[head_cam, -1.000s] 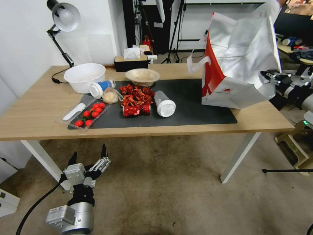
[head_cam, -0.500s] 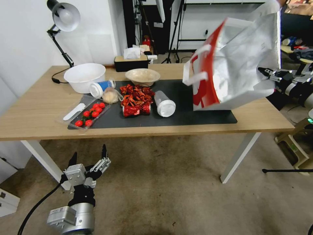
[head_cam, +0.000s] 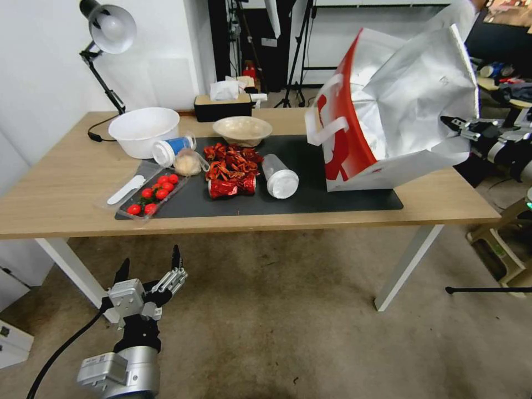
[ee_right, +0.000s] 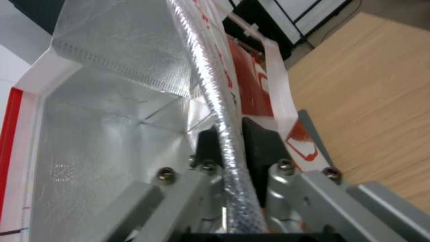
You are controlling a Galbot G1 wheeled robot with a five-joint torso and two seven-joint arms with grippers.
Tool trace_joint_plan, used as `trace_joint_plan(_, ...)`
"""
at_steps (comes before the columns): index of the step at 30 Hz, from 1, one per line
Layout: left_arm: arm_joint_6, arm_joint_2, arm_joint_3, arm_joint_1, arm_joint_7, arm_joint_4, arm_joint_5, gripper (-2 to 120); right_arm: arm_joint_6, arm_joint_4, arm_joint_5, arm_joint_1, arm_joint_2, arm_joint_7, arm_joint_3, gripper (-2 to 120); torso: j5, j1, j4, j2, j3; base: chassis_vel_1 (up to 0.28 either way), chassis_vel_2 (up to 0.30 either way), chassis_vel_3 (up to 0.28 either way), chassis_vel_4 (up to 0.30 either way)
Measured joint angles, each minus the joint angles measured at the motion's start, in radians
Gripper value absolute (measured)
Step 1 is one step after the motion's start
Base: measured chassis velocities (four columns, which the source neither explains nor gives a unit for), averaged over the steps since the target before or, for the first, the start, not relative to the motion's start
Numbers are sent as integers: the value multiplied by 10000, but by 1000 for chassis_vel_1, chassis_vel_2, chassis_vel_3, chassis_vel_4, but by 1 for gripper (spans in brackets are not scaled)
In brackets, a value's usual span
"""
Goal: Pick up the food delivery bag from the floor and place it on the table.
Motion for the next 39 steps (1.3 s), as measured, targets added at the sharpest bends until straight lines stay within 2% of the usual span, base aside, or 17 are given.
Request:
trace_joint_plan(2, 0, -5, 5, 10, 0, -7, 7, 100, 46, -15, -117, 9, 0, -38, -21, 15, 0, 0, 0, 0, 0, 0, 0, 0, 0)
trace_joint_plan(5, 0, -12, 15, 36, 8, -34, 23, 100, 276, -80, -539, 43, 1, -216, -132, 30, 0, 1, 0, 0, 0, 0, 0, 0, 0)
trace_joint_plan(8, -1, -13, 18, 52, 15, -44, 29, 100, 387, -122, -831, 43, 3, -398, -178, 37, 0, 0, 0, 0, 0, 0, 0, 0, 0)
trace_joint_plan(10, -1, -19, 25, 79, 27, -60, 40, 100, 569, -188, -1341, 17, -24, -709, -231, 48, 0, 0, 0, 0, 0, 0, 0, 0, 0)
trace_joint_plan(11, -1, -19, 25, 79, 27, -60, 40, 100, 569, -188, -1341, 17, -24, -709, -231, 48, 0, 0, 0, 0, 0, 0, 0, 0, 0)
trace_joint_plan(14, 0, -47, 70, 90, 38, -61, 88, 100, 858, -248, -1906, 37, -70, -976, -324, 64, 0, 1, -1, 0, 0, 0, 0, 0, 0)
trace_joint_plan(16, -1, -62, 104, 103, 41, -60, 127, 100, 977, -284, -2156, 67, -76, -1089, -381, 67, -1, 1, 0, 0, 0, 0, 0, 0, 0)
trace_joint_plan(17, -5, -64, 117, 110, 42, -55, 145, 100, 1106, -315, -2425, 80, -78, -1237, -444, 74, 1, 1, 0, 0, 0, 0, 0, 0, 0)
trace_joint_plan(19, -12, -64, 119, 115, 42, -50, 151, 100, 1201, -334, -2639, 83, -79, -1363, -497, 77, 0, 0, 0, 0, 0, 0, 0, 0, 0)
trace_joint_plan(22, -31, -50, 114, 147, 42, -50, 152, 100, 1380, -346, -3392, 23, -65, -1804, -591, 92, 0, 1, 0, 0, 0, 0, 0, 0, 0)
trace_joint_plan(27, -32, -37, 78, 168, 41, -109, 104, 100, 1416, -218, -3819, -119, -5, -2004, -600, 100, 0, 0, 0, 0, 0, 0, 0, 0, 0)
trace_joint_plan(39, -8, 49, -83, 109, -19, -199, 10, 100, 1409, 23, -4189, -448, 82, -2016, -502, 100, 0, 0, 0, 0, 0, 0, 0, 0, 0)
